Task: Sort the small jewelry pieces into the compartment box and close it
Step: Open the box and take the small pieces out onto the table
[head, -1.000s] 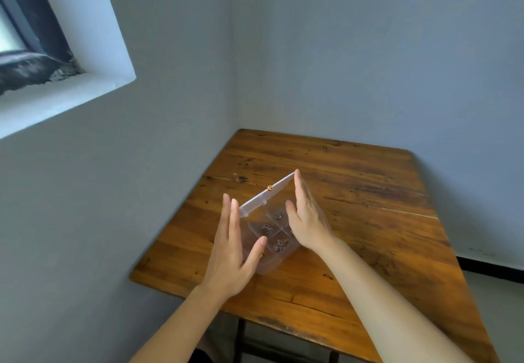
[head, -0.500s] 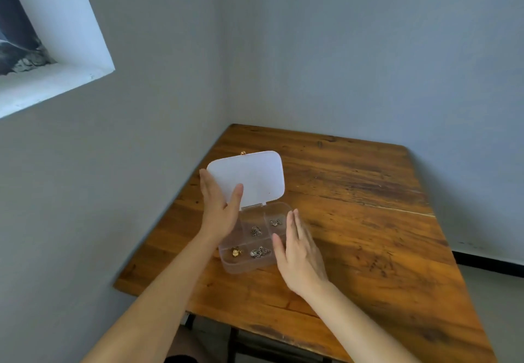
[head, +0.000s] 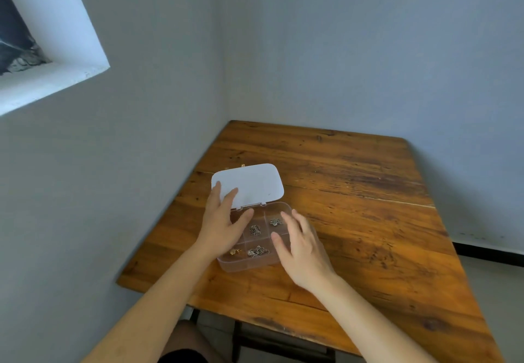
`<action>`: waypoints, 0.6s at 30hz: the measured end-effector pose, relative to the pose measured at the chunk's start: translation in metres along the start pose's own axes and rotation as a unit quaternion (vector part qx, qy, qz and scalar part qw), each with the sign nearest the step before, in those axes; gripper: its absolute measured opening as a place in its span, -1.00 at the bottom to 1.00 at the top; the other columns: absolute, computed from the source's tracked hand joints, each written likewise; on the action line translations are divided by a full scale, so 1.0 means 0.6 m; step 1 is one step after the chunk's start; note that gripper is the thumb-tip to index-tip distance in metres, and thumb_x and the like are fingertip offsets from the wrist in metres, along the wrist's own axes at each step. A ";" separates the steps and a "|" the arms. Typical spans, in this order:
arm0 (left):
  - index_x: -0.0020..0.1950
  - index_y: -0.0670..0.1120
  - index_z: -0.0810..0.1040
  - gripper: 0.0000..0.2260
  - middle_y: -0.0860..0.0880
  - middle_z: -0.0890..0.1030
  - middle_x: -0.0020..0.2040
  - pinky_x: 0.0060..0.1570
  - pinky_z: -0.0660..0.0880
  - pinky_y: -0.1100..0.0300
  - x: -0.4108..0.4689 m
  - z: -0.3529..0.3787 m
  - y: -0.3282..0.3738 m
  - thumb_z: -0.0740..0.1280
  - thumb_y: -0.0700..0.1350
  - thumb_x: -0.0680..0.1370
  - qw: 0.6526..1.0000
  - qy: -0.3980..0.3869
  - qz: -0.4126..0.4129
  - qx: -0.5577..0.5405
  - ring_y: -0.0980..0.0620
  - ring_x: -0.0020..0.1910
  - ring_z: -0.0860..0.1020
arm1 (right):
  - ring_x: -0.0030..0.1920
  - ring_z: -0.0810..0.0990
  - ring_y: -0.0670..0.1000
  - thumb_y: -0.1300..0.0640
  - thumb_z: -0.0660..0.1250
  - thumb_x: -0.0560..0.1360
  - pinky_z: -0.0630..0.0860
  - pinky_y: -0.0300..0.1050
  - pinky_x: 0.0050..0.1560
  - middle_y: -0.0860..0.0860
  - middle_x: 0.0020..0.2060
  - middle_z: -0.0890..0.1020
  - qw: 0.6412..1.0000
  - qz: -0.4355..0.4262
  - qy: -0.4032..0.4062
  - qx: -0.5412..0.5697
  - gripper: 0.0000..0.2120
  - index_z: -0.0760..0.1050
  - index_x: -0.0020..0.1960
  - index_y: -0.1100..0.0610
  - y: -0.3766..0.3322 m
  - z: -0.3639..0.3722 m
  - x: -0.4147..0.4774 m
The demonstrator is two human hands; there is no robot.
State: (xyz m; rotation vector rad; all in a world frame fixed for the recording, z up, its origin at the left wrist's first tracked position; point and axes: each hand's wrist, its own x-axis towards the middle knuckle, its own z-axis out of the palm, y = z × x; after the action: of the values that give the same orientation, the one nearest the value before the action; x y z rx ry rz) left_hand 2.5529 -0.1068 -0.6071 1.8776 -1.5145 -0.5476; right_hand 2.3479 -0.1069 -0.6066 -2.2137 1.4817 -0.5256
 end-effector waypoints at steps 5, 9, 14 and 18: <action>0.52 0.14 0.28 -0.45 0.05 0.05 0.63 0.54 0.00 -0.09 -0.041 0.012 -0.004 0.25 0.24 0.56 0.989 -0.041 0.081 0.120 0.00 0.61 -0.03 | 0.47 0.32 -0.01 -0.01 0.16 0.66 0.27 -0.17 0.37 -0.06 0.52 0.26 0.999 -0.028 -0.018 0.013 -0.54 0.24 0.53 0.03 0.019 -0.032 0.023; 0.47 0.15 0.36 -0.51 0.03 0.13 0.62 0.53 -0.06 -0.10 -0.037 0.011 0.003 0.25 0.23 0.56 0.980 -0.065 0.080 0.169 -0.01 0.60 0.01 | 0.51 0.27 0.04 -0.02 0.22 0.63 0.37 -0.04 0.38 -0.04 0.56 0.17 0.997 -0.036 -0.071 -0.024 -0.54 0.27 0.51 -0.03 0.026 -0.040 0.037; 0.48 0.19 0.34 -0.50 -0.01 -0.03 0.64 0.52 -0.08 -0.17 -0.027 0.012 0.016 0.15 0.30 0.57 0.958 -0.117 0.054 0.257 -0.07 0.61 -0.12 | 0.58 0.05 0.19 -0.22 0.19 0.58 0.14 0.26 0.50 0.06 0.60 0.05 0.977 0.012 -0.189 -0.102 -0.42 0.18 0.55 -0.13 0.026 -0.051 0.076; 0.47 0.18 0.38 -0.50 -0.05 -0.09 0.64 0.50 -0.06 -0.19 -0.022 0.016 0.022 0.14 0.30 0.57 0.945 -0.135 0.038 0.297 -0.09 0.60 -0.16 | 0.53 0.09 0.19 -0.21 0.18 0.56 0.04 0.26 0.48 0.06 0.56 0.18 0.965 -0.002 -0.221 -0.140 -0.45 0.16 0.53 -0.27 0.025 -0.046 0.093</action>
State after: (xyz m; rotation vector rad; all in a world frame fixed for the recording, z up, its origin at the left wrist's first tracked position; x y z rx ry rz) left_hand 2.5339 -0.0980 -0.6055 2.2381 -2.0996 -0.3408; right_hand 2.3420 -0.1679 -0.5872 -2.3402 1.3704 0.1876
